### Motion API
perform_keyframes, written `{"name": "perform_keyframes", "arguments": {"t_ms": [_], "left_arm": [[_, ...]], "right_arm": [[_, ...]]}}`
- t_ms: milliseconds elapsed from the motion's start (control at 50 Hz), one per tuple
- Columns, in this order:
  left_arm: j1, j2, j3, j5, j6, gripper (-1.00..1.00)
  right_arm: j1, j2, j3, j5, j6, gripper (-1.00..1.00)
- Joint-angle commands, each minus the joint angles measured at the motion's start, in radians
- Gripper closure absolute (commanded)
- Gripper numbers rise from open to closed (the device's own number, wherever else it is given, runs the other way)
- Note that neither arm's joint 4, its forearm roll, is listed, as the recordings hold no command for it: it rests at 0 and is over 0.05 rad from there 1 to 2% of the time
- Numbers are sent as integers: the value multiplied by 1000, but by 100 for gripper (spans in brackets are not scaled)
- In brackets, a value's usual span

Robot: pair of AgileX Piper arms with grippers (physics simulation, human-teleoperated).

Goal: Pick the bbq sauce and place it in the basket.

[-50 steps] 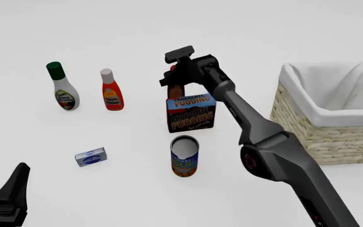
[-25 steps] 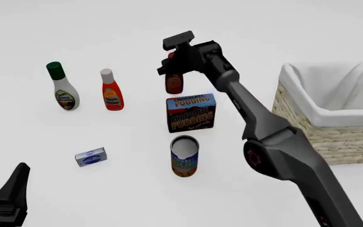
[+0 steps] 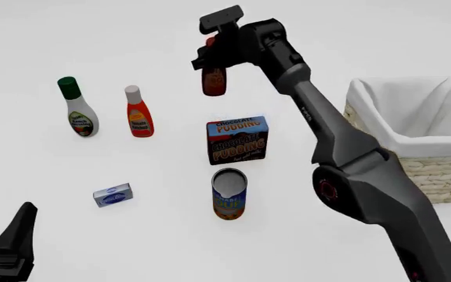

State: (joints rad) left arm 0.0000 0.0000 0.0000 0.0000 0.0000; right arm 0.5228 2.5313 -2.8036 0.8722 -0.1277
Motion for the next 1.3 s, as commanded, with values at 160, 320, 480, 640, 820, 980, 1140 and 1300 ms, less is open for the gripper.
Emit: {"name": "perform_keyframes", "arguments": {"t_ms": [160, 320, 480, 640, 820, 980, 1140, 1300], "left_arm": [[0, 0, 0, 0, 0, -100], [0, 0, 0, 0, 0, -100], [0, 0, 0, 0, 0, -100], [0, 0, 0, 0, 0, -100], [0, 0, 0, 0, 0, -100], [0, 0, 0, 0, 0, -100], [0, 0, 0, 0, 0, -100], [0, 0, 0, 0, 0, -100]], "right_arm": [[13, -198, 168, -29, 5, 100], [4, -307, 302, -67, -12, 100], [-9, -416, 440, -101, -21, 100], [-19, -492, 523, -116, -31, 100], [-42, -566, 583, -118, -29, 100], [-68, -611, 603, -105, -34, 100], [-102, -656, 630, -95, -41, 100], [-156, -711, 679, -96, -48, 100]]}}
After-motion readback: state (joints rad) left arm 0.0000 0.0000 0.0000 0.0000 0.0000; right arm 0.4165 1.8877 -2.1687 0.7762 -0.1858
